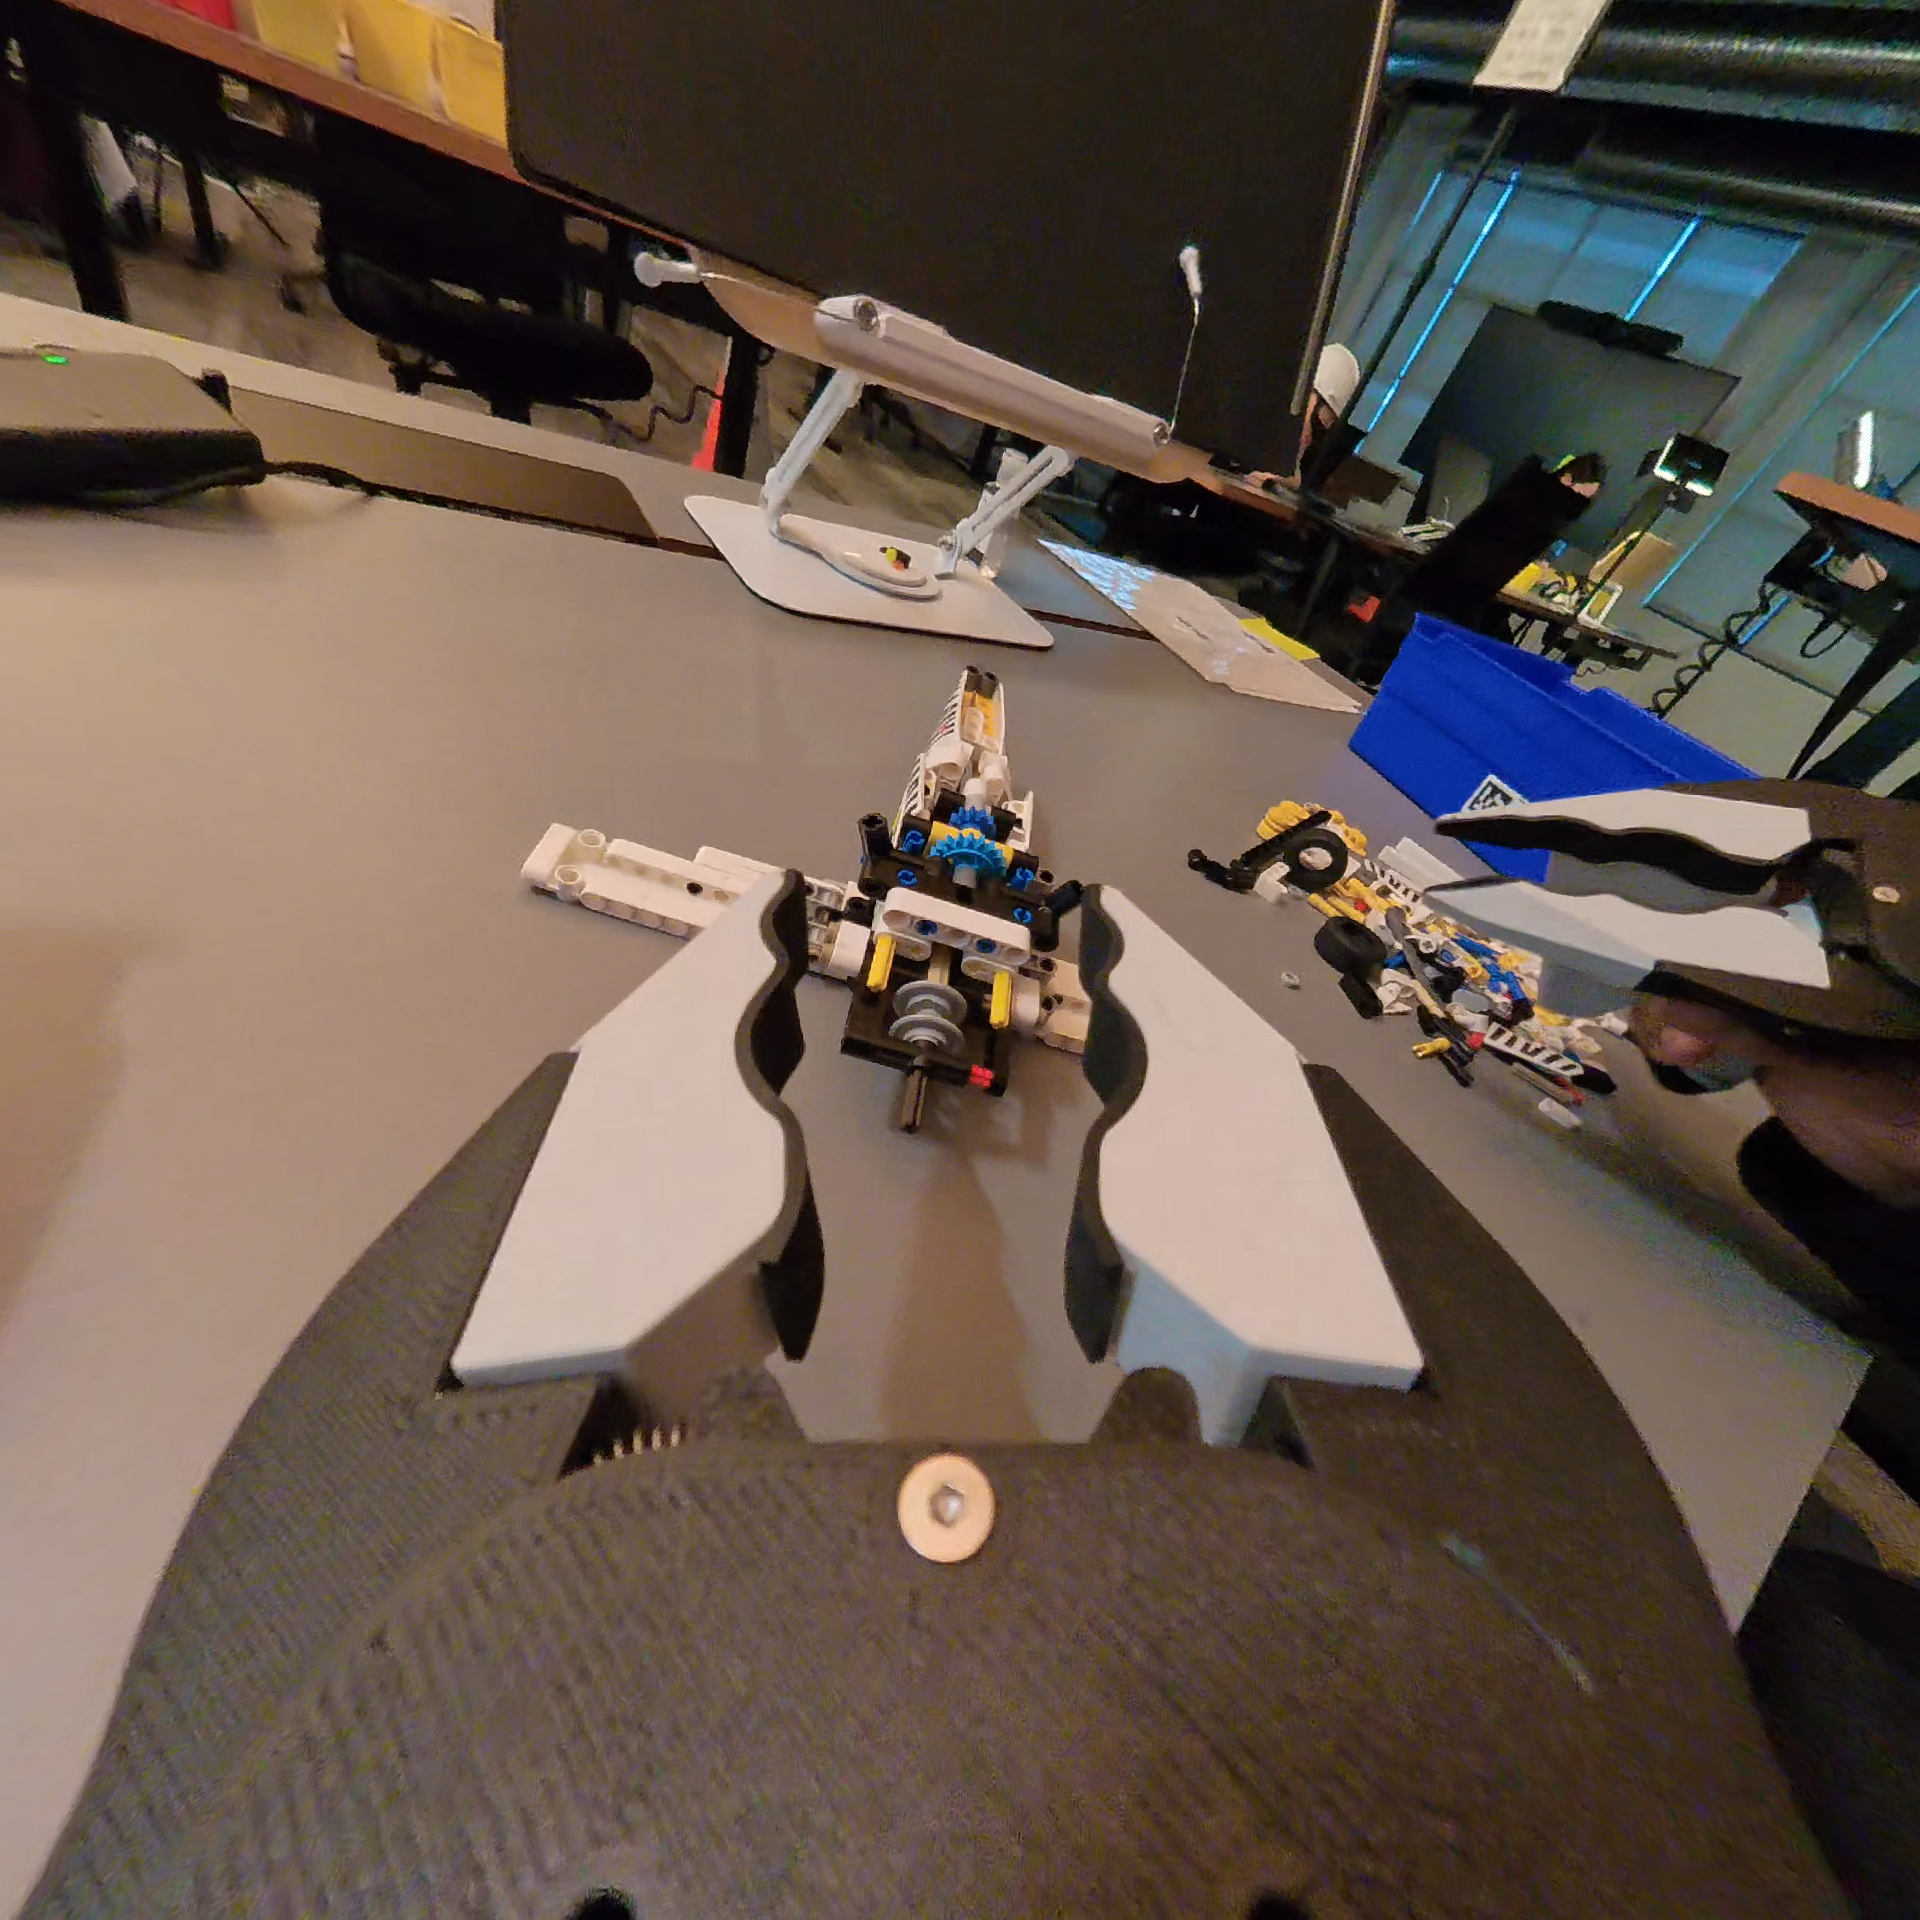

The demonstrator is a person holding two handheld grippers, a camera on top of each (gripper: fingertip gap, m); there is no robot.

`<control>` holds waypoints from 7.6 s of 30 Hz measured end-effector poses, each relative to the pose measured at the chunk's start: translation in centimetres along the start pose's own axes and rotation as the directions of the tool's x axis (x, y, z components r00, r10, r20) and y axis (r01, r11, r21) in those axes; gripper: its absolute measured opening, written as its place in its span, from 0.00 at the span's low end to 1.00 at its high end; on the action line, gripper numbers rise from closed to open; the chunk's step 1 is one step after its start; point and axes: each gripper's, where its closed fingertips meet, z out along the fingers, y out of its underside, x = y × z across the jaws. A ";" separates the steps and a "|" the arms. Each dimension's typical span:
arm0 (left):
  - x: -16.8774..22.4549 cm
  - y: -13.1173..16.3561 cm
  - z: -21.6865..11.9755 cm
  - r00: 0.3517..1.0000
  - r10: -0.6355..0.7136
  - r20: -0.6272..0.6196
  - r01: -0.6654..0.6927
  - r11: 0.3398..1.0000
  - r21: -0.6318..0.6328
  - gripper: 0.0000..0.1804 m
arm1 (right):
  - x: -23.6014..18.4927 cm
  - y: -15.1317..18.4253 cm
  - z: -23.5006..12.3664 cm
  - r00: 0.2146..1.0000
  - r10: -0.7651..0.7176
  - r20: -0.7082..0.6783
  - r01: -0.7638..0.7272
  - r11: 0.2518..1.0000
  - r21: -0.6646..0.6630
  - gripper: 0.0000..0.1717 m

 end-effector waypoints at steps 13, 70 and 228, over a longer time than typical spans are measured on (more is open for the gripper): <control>1.1 0.6 0.5 0.997 0.050 -0.051 -0.052 0.998 -0.042 0.37 | -7.1 -6.0 6.7 0.973 0.037 0.229 -0.079 0.981 0.178 0.14; 1.1 7.4 2.1 0.953 0.300 -0.051 -0.285 0.824 -0.489 0.22 | -6.2 -5.9 5.8 0.981 0.070 0.183 -0.115 0.961 0.253 0.07; 6.4 4.2 6.5 0.967 0.039 -0.252 -0.109 0.957 -0.270 0.32 | -2.8 -3.4 3.5 0.811 0.425 0.401 -0.506 0.854 0.118 0.08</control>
